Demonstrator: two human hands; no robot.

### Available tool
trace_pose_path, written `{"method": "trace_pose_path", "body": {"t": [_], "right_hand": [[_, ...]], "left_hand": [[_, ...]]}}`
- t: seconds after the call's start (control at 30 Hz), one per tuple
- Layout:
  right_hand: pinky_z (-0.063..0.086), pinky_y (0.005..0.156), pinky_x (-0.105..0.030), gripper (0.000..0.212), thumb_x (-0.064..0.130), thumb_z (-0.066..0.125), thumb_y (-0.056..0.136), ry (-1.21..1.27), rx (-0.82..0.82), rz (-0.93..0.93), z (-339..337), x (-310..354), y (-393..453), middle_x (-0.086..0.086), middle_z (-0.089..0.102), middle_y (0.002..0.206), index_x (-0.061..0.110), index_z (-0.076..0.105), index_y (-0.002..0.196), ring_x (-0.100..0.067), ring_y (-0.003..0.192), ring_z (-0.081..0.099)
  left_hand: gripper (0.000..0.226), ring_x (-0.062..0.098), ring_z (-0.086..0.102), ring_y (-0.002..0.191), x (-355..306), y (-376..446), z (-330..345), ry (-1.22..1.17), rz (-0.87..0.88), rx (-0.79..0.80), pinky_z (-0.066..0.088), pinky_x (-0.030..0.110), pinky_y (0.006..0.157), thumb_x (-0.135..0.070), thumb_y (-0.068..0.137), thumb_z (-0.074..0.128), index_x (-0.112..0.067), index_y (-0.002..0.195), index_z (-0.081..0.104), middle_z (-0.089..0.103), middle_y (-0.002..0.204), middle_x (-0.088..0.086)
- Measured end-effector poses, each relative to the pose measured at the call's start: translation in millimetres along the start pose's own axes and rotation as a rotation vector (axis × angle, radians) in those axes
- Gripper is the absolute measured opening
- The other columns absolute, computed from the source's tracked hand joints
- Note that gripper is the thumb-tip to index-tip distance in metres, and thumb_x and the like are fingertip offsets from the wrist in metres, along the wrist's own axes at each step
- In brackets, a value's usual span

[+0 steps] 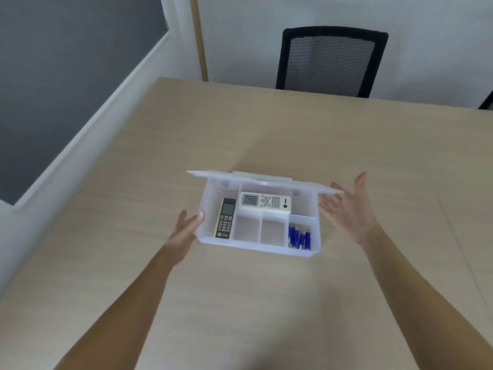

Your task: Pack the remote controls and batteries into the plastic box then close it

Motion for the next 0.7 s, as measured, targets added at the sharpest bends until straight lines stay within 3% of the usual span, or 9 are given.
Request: {"method": "trace_pose_path", "body": {"t": [0.07,0.1,0.13,0.2,0.27,0.33,0.4,0.47,0.7], "right_hand": [[0.048,0.091,-0.020,0.040,0.056,0.051,0.087,-0.313,-0.034,-0.057,6.6,-15.5,-10.5,0.000,0.064,0.102,0.018,0.057,0.097,-0.004,0.090,0.067],[0.049,0.078,-0.021,0.029,0.046,0.056,0.089,-0.465,-0.082,-0.076,10.1,-26.0,-16.1,0.002,0.067,0.096,0.018,0.061,0.090,-0.006,0.080,0.067],[0.049,0.074,-0.024,0.024,0.041,0.064,0.085,-0.588,-0.151,-0.088,8.1,-39.3,-16.7,0.002,0.069,0.098,0.018,0.064,0.092,-0.010,0.082,0.067],[0.050,0.079,-0.028,0.051,0.044,0.080,0.067,-0.743,-0.226,-0.095,7.7,-62.6,-18.1,0.003,0.071,0.108,0.021,0.063,0.109,-0.016,0.096,0.067],[0.053,0.084,-0.032,0.094,0.060,0.085,0.042,-0.862,-0.233,-0.054,4.3,-83.2,-13.8,0.002,0.067,0.117,0.022,0.054,0.122,-0.019,0.108,0.065],[0.051,0.096,-0.039,0.124,0.060,0.086,0.038,-0.971,-0.306,0.048,5.1,-96.8,-10.4,-0.006,0.049,0.137,0.017,0.031,0.140,-0.025,0.125,0.052],[0.041,0.108,-0.041,0.131,0.048,0.086,0.052,-1.064,-0.378,0.112,10.5,-105.4,-12.6,-0.013,0.024,0.149,0.018,0.003,0.149,-0.030,0.135,0.037],[0.036,0.112,-0.041,0.133,0.043,0.085,0.059,-1.098,-0.398,0.118,11.8,-109.4,-9.7,-0.015,0.013,0.152,0.020,-0.010,0.149,-0.033,0.139,0.029],[0.030,0.115,-0.042,0.131,0.044,0.082,0.063,-1.121,-0.428,0.111,10.4,-114.1,-7.2,-0.015,0.006,0.156,0.018,-0.013,0.149,-0.034,0.144,0.018]], "left_hand": [[0.103,0.020,0.047,0.131,-4.1,-9.2,-6.9,-0.159,0.020,0.010,0.029,0.044,0.116,-0.079,0.075,0.044,-0.019,0.150,0.010,0.052,0.131,-0.002],[0.091,0.022,0.049,0.126,-4.8,-12.5,-8.2,-0.181,0.011,-0.020,0.031,0.042,0.114,-0.078,0.079,0.034,-0.021,0.148,0.017,0.052,0.129,0.000],[0.090,0.021,0.052,0.122,-3.7,-13.7,-8.6,-0.170,-0.003,-0.050,0.034,0.040,0.111,-0.083,0.073,0.037,-0.022,0.139,0.027,0.052,0.131,0.002],[0.125,0.020,0.051,0.124,-1.4,-14.4,-2.0,-0.013,-0.017,-0.091,0.037,0.039,0.108,-0.085,0.050,0.062,-0.018,0.147,0.020,0.049,0.140,0.001],[0.125,0.024,0.042,0.131,0.3,-13.7,9.7,0.343,-0.012,-0.171,0.037,0.039,0.108,-0.063,0.056,0.080,-0.015,0.149,0.012,0.044,0.139,-0.001],[0.116,0.030,0.036,0.131,3.8,-8.6,24.1,0.641,0.040,-0.253,0.038,0.042,0.107,-0.046,0.058,0.086,-0.009,0.144,0.018,0.038,0.138,0.010],[0.117,0.033,0.033,0.131,4.2,-6.8,33.7,0.742,0.055,-0.281,0.035,0.042,0.108,-0.043,0.058,0.087,-0.003,0.142,0.016,0.032,0.138,0.018],[0.118,0.034,0.031,0.132,8.6,-1.8,35.3,0.778,0.057,-0.287,0.034,0.040,0.109,-0.043,0.059,0.087,-0.001,0.142,0.014,0.029,0.138,0.020],[0.124,0.030,0.034,0.133,12.5,3.5,32.0,0.906,0.023,-0.341,0.037,0.050,0.101,-0.058,0.056,0.081,-0.008,0.144,0.010,0.031,0.142,0.013]]}}
Point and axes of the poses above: each hand's wrist, its own y-axis towards the middle knuckle, its own z-axis out of the palm, x = y × z, the point moved 3 cm from there along y, towards the middle knuckle
